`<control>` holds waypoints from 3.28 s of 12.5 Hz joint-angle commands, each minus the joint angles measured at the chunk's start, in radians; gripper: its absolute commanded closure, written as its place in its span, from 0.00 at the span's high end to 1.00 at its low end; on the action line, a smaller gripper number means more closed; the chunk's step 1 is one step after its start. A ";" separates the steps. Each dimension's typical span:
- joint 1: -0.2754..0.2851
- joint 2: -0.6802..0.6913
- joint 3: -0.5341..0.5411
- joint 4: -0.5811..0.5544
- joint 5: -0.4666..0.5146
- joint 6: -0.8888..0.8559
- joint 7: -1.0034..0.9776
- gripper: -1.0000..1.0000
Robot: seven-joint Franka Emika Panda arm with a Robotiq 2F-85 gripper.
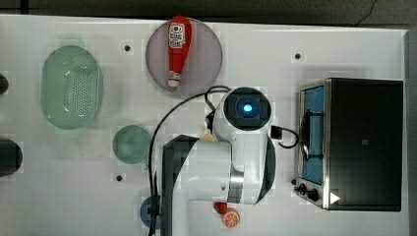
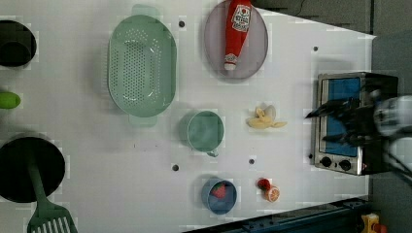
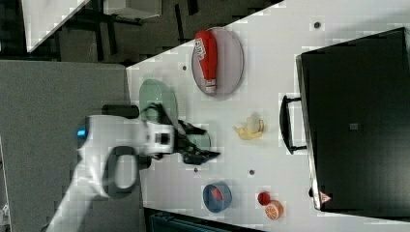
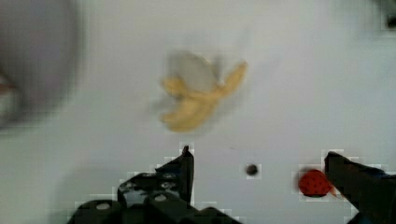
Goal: Pick Banana and place it in mug.
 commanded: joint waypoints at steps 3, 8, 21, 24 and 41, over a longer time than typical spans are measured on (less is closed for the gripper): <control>-0.002 0.058 0.014 -0.116 0.019 0.288 0.034 1.00; 0.001 0.226 0.017 -0.174 0.019 0.519 0.034 1.00; -0.004 0.357 0.036 -0.181 0.020 0.723 0.035 0.27; -0.015 0.250 0.024 -0.178 0.020 0.650 0.035 0.27; 0.033 -0.232 0.308 0.030 0.082 -0.098 0.334 0.27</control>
